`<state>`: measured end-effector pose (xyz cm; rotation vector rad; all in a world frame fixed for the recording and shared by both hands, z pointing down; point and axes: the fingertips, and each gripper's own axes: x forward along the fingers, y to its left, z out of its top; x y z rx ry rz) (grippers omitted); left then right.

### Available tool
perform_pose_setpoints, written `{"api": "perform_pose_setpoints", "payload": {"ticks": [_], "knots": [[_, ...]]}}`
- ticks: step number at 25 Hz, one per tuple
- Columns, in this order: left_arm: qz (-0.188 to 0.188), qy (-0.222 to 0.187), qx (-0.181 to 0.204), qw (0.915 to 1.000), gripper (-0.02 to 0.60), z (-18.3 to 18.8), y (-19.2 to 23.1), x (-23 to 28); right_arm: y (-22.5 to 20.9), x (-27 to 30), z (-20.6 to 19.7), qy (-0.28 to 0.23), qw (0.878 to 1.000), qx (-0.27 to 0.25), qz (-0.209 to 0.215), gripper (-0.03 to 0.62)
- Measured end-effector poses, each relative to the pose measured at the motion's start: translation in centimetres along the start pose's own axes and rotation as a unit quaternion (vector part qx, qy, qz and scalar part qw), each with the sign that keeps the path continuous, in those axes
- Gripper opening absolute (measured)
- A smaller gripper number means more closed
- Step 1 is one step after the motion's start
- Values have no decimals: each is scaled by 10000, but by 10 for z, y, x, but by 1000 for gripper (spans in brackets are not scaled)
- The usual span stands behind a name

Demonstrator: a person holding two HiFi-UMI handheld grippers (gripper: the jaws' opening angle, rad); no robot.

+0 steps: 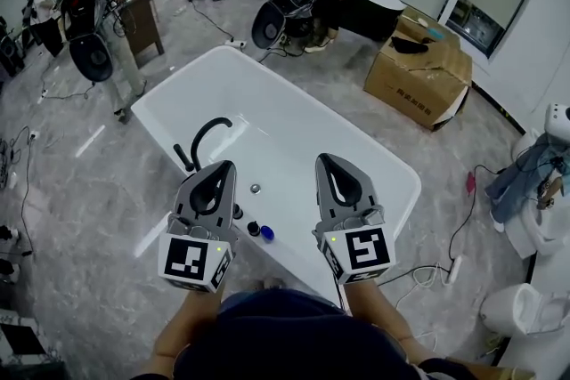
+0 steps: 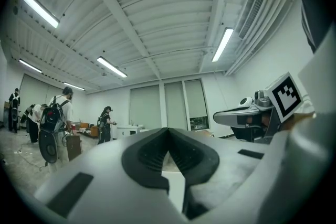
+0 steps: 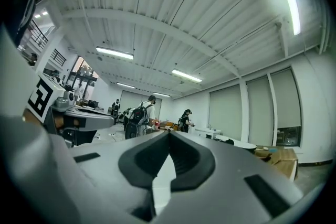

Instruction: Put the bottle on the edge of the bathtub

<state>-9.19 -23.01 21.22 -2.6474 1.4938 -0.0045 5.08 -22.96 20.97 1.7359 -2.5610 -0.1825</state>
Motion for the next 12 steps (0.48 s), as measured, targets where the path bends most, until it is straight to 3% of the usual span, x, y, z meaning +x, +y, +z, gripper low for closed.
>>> {"api": "perform_pose_setpoints", "payload": {"ticks": [12], "knots": [[6,-35,86,10000,24,10,-16,-2,-12,-12,6,-27,9999,-119,49,28]]}}
